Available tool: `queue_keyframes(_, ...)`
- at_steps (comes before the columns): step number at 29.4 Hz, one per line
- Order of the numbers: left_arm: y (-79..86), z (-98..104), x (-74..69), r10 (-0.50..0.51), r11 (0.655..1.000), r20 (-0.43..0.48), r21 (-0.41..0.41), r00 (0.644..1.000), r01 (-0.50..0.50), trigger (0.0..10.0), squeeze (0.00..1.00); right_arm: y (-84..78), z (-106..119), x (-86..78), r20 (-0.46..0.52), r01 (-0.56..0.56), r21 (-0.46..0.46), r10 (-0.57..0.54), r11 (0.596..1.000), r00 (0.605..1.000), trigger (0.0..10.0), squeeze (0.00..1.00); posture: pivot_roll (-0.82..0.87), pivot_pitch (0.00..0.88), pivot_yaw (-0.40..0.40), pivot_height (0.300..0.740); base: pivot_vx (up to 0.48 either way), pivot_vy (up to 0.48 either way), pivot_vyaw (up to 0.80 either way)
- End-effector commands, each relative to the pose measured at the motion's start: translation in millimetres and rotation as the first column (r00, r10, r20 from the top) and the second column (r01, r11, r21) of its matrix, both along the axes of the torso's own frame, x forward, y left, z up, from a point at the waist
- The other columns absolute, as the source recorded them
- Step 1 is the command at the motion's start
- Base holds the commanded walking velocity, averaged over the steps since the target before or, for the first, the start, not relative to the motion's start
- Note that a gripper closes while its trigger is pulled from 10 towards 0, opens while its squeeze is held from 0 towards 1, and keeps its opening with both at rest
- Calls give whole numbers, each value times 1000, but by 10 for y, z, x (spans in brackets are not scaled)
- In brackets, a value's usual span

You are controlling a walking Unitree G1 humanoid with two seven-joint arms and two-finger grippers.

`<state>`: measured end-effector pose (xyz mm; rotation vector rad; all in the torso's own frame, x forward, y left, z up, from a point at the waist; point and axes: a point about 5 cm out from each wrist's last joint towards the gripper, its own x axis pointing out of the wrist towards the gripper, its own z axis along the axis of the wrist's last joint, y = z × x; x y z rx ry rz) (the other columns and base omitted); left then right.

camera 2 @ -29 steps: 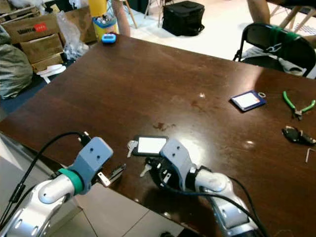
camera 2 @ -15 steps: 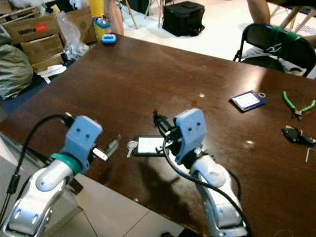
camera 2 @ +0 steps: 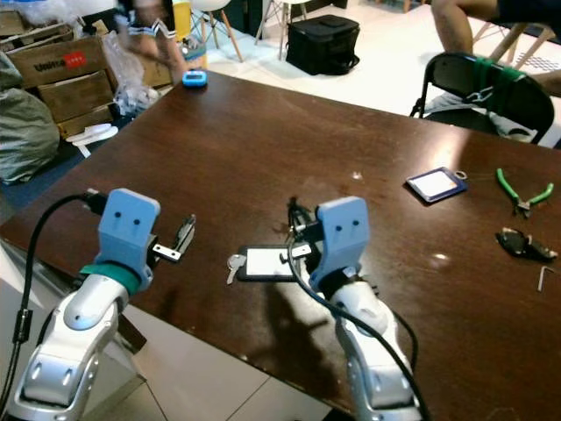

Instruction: Hang keys on a hook

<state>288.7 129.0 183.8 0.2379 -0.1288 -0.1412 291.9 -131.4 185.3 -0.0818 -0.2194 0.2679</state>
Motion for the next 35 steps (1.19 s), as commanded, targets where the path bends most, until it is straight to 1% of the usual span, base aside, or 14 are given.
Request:
queue_keyframes(1,51,-84,-16,28,1000,-26,14,999,-27,10000,0,28,-45,-5,-9,5,2,-5,1000,1000,10000,0,-140,44,109,740,-431,0,0)
queue_keyframes(8,54,-96,-15,31,999,-28,21,999,-30,10000,0,52,-27,-4,0,-3,19,3,1000,1000,10000,0,-136,48,112,740,-433,0,0)
queue_keyframes(35,65,-103,-17,41,999,-32,24,999,-40,10000,0,60,31,46,44,22,-13,-22,1000,999,10000,0,-125,64,116,740,-433,0,0)
